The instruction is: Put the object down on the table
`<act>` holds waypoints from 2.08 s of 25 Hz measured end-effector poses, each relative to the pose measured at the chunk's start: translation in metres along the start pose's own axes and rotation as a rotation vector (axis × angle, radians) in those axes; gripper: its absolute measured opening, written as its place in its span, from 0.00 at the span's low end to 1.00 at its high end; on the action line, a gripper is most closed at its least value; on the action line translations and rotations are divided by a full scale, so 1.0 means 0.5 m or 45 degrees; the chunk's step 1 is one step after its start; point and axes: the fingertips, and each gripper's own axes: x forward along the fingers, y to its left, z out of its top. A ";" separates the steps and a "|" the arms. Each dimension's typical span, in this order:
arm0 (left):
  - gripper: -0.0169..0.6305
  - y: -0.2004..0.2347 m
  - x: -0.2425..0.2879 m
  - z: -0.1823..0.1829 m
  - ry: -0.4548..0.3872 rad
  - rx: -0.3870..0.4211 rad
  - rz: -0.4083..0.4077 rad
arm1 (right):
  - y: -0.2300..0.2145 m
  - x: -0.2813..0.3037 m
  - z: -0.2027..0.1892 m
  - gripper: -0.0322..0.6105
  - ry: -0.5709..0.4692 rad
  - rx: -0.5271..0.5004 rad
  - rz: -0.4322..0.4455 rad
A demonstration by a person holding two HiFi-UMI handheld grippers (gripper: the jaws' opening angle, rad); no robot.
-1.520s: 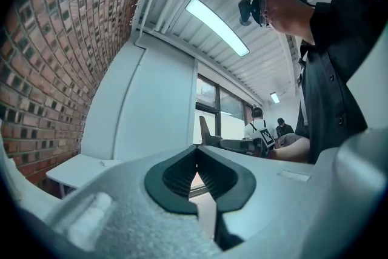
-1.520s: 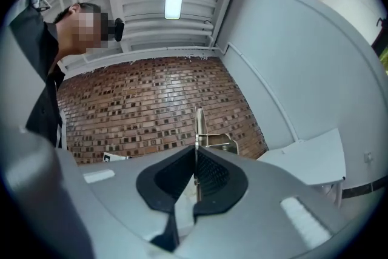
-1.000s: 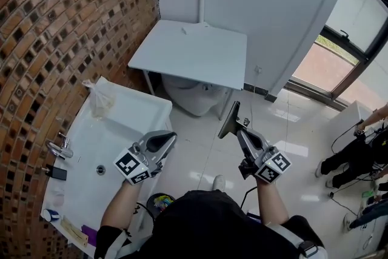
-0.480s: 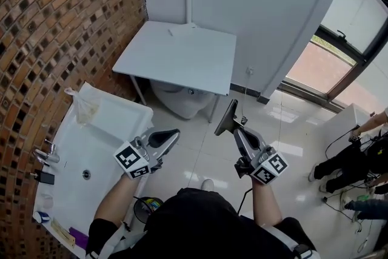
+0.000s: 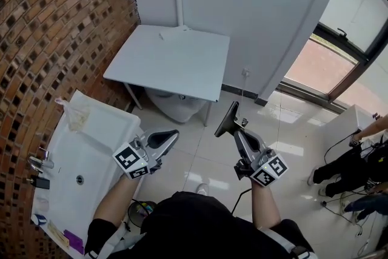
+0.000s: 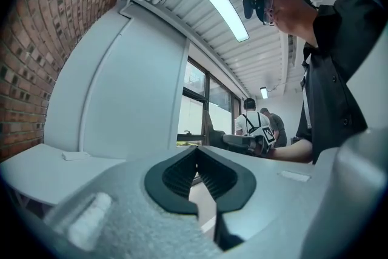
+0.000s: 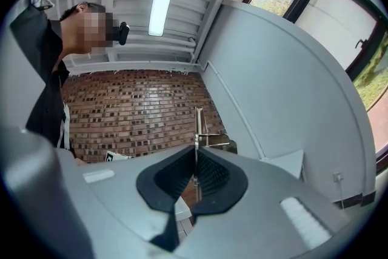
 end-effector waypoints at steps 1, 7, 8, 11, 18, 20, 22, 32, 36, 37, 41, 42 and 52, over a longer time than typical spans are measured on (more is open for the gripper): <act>0.02 -0.002 0.015 -0.004 -0.002 -0.004 0.001 | -0.010 -0.004 0.002 0.06 0.006 0.001 0.003; 0.02 -0.018 0.082 -0.022 -0.005 -0.028 -0.020 | -0.059 -0.023 0.008 0.06 0.043 0.004 0.023; 0.02 -0.017 0.087 -0.024 -0.006 -0.031 -0.019 | -0.066 -0.023 0.007 0.06 0.048 0.004 0.023; 0.02 -0.006 0.096 -0.033 0.005 -0.034 -0.016 | -0.083 -0.021 0.000 0.06 0.053 0.014 0.016; 0.02 0.075 0.118 -0.026 0.003 -0.016 -0.006 | -0.125 0.035 0.006 0.06 0.050 -0.010 -0.001; 0.02 0.107 0.126 -0.022 0.004 -0.014 -0.006 | -0.140 0.056 0.015 0.06 0.035 -0.020 -0.013; 0.02 0.136 0.136 -0.014 0.004 -0.010 -0.022 | -0.154 0.077 0.025 0.06 0.026 -0.029 -0.024; 0.02 0.271 0.191 0.016 -0.029 0.018 -0.060 | -0.232 0.177 0.047 0.06 0.018 -0.067 -0.065; 0.02 0.326 0.190 0.017 -0.033 0.009 -0.052 | -0.253 0.230 0.042 0.06 0.017 -0.070 -0.057; 0.02 0.339 0.189 0.018 -0.032 0.009 -0.050 | -0.256 0.245 0.040 0.06 0.016 -0.068 -0.052; 0.02 0.383 0.188 0.016 -0.012 0.030 -0.065 | -0.269 0.303 0.022 0.06 0.026 -0.060 -0.039; 0.02 0.395 0.186 0.013 -0.006 0.030 -0.068 | -0.272 0.315 0.015 0.06 0.033 -0.059 -0.039; 0.02 0.485 0.176 0.000 -0.013 -0.030 -0.075 | -0.312 0.383 -0.016 0.06 0.090 -0.048 -0.110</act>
